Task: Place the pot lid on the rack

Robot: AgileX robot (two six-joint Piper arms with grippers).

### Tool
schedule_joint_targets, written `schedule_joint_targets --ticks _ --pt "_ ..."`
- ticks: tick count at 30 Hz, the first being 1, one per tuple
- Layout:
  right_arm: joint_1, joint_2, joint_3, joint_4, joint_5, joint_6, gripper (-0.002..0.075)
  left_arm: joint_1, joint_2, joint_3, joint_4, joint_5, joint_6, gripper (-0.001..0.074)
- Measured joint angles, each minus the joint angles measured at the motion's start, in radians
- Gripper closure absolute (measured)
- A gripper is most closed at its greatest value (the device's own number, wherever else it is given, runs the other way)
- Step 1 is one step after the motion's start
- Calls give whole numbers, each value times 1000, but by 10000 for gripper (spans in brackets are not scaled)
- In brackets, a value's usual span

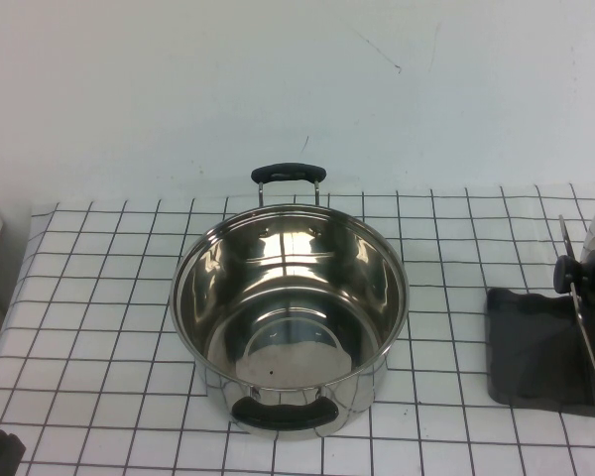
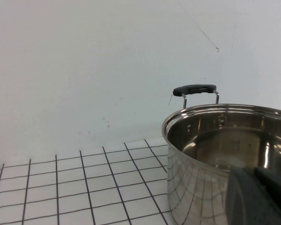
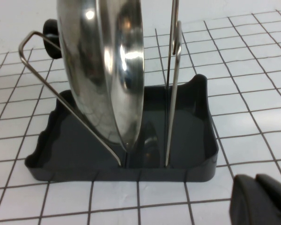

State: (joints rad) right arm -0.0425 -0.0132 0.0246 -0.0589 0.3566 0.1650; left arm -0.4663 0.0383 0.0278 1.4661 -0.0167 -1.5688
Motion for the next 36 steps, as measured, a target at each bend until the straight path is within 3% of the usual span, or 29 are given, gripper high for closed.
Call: schedule_joint_targets --ticks 4,7,12,14,17,25,31,34,36 --pt "0 0 0 0 0 0 728 1 0 0 -69 0 -2 737" --pt "0 0 0 0 0 0 728 3 -4 0 -401 74 55 737" --pt "0 0 0 0 0 0 728 28 -44 0 -763 271 492 737" --pt "0 0 0 0 2 0 728 43 -48 0 -821 306 683 737" --pt "0 0 0 0 2 -5 728 84 -50 0 -856 355 796 737" --pt "0 0 0 0 2 -15 728 270 -50 0 -878 373 836 737" --pt "0 0 0 0 2 -15 728 296 -50 0 -918 362 859 737" --pt "0 0 0 0 2 -15 728 297 -50 -2 -1105 365 1035 737" --pt "0 0 0 0 2 -15 728 299 -50 -6 -1276 365 1278 737"
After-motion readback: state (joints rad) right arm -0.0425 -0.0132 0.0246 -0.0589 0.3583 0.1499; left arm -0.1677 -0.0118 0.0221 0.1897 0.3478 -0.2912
